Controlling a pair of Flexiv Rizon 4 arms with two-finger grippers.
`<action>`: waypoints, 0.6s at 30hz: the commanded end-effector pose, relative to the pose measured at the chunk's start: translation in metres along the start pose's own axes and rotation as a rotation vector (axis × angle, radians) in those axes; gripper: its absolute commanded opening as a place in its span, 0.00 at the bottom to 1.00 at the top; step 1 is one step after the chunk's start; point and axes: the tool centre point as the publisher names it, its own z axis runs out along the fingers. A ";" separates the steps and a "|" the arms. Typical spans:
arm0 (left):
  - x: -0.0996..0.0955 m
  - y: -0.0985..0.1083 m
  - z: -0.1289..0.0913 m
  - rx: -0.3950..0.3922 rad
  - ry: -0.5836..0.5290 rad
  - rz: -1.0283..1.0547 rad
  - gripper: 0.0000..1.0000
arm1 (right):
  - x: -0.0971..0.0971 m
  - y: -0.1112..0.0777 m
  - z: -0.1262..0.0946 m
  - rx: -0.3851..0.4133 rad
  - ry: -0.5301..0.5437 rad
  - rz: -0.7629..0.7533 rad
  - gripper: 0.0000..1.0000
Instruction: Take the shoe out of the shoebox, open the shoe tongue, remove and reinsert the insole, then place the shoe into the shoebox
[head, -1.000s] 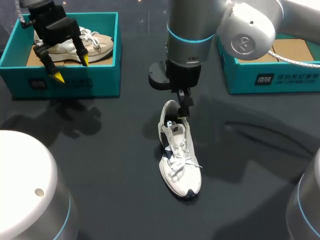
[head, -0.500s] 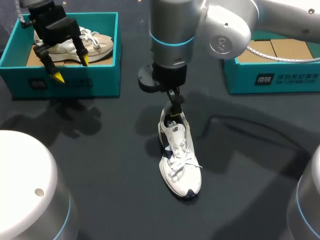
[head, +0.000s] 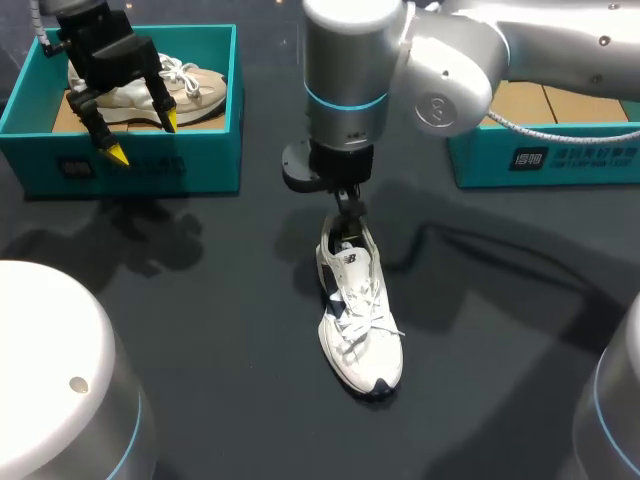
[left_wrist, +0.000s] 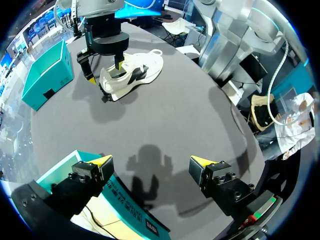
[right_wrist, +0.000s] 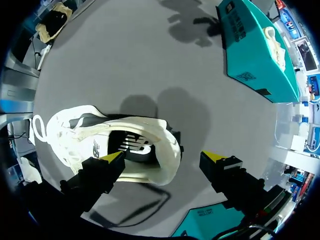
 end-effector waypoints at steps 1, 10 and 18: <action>0.000 0.000 0.000 -0.002 0.000 0.000 1.00 | -0.004 0.000 0.015 -0.006 0.005 0.042 1.00; 0.000 0.000 0.000 -0.002 0.000 0.000 1.00 | -0.006 -0.011 0.035 -0.019 0.009 0.121 1.00; 0.000 0.000 0.000 -0.002 0.000 0.000 1.00 | -0.008 -0.012 0.047 -0.015 0.027 0.177 1.00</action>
